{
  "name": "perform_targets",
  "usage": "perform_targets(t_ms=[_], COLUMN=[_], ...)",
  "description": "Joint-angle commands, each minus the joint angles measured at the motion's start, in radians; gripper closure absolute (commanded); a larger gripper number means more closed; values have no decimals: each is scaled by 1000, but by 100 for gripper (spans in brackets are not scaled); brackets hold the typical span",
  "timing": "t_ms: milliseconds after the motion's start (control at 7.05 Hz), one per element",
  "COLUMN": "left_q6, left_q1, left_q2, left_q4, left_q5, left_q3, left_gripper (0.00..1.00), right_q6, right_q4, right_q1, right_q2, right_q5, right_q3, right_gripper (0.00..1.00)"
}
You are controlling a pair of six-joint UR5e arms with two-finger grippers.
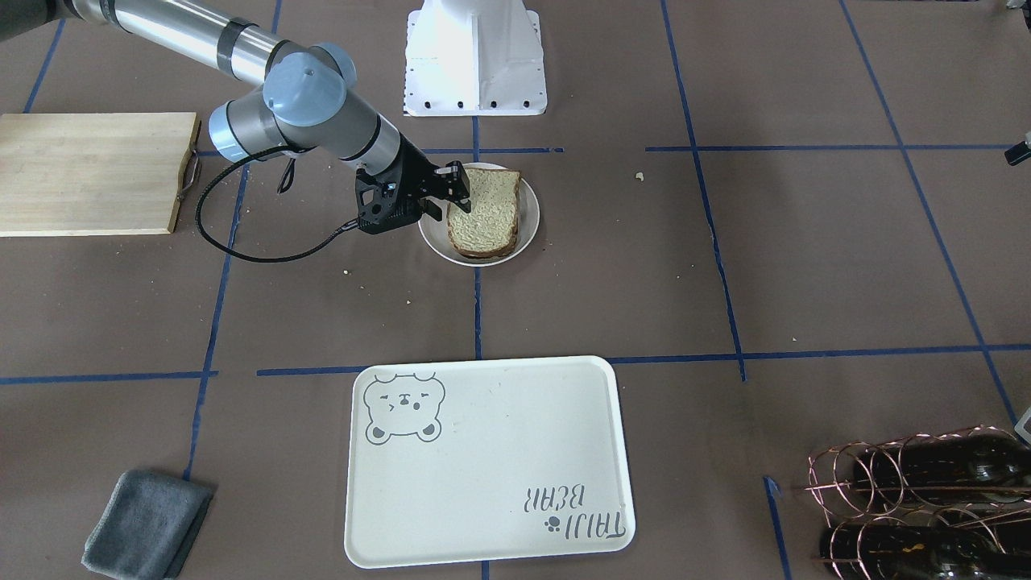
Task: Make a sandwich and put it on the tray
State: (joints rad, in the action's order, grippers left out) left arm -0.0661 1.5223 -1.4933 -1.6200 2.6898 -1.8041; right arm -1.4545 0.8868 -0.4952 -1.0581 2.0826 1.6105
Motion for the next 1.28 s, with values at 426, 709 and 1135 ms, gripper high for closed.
perform_targets(t_ms=[426,709,1135], left_q6=[1029,1413,1627], left_q1=[-496,-801,-1032], left_q2=[-21,-155,-399], left_q4=[-749,-756,-594], left_q5=[-225,-501,-654], left_q3=[-65,-86,0], left_gripper=[0,0,34], right_q6=[0,0,0], right_q4=[351,347,345], right_q1=[-181,-215,-215], right_q2=[-262,-370,-387], right_q5=[116,113,100], right_q3=[375,420,425], right_gripper=[0,0,0])
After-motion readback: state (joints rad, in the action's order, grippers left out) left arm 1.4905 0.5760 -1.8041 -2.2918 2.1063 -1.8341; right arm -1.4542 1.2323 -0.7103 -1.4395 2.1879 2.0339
